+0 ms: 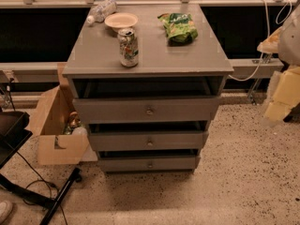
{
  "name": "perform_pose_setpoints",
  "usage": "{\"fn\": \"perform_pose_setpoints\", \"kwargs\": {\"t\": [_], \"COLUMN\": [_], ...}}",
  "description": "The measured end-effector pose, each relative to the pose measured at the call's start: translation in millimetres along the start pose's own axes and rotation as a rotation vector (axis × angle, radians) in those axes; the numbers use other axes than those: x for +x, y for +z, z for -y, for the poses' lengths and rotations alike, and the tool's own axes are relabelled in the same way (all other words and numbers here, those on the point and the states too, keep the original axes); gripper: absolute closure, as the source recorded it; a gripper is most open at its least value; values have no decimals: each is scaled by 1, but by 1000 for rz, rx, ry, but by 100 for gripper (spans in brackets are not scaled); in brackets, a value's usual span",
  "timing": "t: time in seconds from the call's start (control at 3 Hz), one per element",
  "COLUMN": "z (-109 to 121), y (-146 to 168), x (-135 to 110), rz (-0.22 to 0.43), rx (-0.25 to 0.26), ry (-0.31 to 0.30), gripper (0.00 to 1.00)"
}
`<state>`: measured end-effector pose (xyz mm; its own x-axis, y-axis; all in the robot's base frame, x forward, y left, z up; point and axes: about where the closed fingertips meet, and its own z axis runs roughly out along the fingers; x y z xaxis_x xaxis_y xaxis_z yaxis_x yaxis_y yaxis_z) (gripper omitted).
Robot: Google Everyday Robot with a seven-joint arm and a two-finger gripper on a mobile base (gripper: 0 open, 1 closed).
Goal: Open top drawer
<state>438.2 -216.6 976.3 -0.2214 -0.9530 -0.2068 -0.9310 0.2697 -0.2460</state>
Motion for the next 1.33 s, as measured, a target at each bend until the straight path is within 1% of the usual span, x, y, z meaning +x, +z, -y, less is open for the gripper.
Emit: {"fn": "perform_pose_setpoints", "kwargs": {"t": [0.33, 0.67, 1.0, 1.33], "z": [-2, -15, -36, -49], "y": [4, 38, 94, 175], "x": [-2, -10, -27, -54], "rz": [4, 23, 44, 89], "rx": [1, -12, -5, 2], "ry": [4, 12, -5, -40], "gripper": [0, 0, 0, 0]}}
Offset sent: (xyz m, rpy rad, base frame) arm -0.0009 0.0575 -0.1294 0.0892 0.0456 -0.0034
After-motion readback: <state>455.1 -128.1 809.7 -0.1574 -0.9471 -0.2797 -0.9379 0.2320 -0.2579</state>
